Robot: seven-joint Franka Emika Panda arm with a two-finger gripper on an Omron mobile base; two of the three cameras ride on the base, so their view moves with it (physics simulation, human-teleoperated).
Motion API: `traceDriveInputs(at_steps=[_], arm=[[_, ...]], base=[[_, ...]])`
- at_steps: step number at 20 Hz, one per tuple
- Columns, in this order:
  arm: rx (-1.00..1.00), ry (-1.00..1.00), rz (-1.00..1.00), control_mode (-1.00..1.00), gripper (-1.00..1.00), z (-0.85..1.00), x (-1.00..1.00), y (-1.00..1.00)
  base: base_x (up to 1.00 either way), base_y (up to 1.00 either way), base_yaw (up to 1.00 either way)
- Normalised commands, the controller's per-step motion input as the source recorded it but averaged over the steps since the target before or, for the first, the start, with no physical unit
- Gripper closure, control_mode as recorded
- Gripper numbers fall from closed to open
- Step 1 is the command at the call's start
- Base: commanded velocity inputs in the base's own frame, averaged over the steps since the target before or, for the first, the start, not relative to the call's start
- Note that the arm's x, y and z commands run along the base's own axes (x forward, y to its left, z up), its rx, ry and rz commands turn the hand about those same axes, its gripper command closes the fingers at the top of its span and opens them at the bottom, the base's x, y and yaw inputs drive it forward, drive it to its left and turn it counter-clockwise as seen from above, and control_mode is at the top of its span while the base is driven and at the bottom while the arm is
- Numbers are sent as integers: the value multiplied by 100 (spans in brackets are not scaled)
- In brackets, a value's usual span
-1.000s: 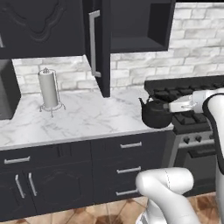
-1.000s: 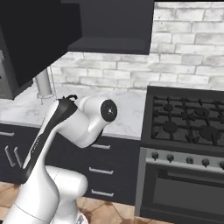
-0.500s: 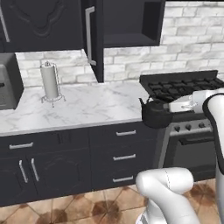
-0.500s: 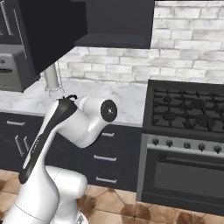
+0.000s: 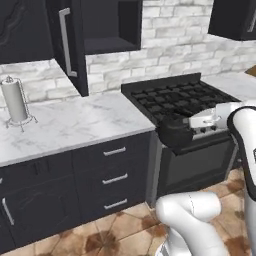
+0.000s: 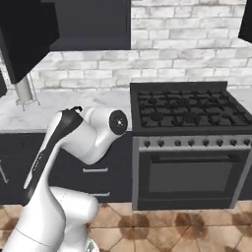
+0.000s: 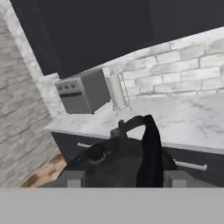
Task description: Open the cabinet, pick the kettle from the cabinet, and place it in the sink.
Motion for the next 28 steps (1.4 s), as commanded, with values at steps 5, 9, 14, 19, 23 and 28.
traceDriveInputs(at_steps=[5,9,14,19,23,28], arm=[[0,0,0,100,100,0,0,0],[0,0,0,100,100,0,0,0],[0,0,0,100,100,0,0,0],[0,0,0,100,100,0,0,0],[0,0,0,100,100,0,0,0],[0,0,0,100,100,0,0,0]], base=[[-11,11,-71],[-6,14,-75],[-2,17,-74],[1,14,-85],[2,8,-97],[2,7,-98]])
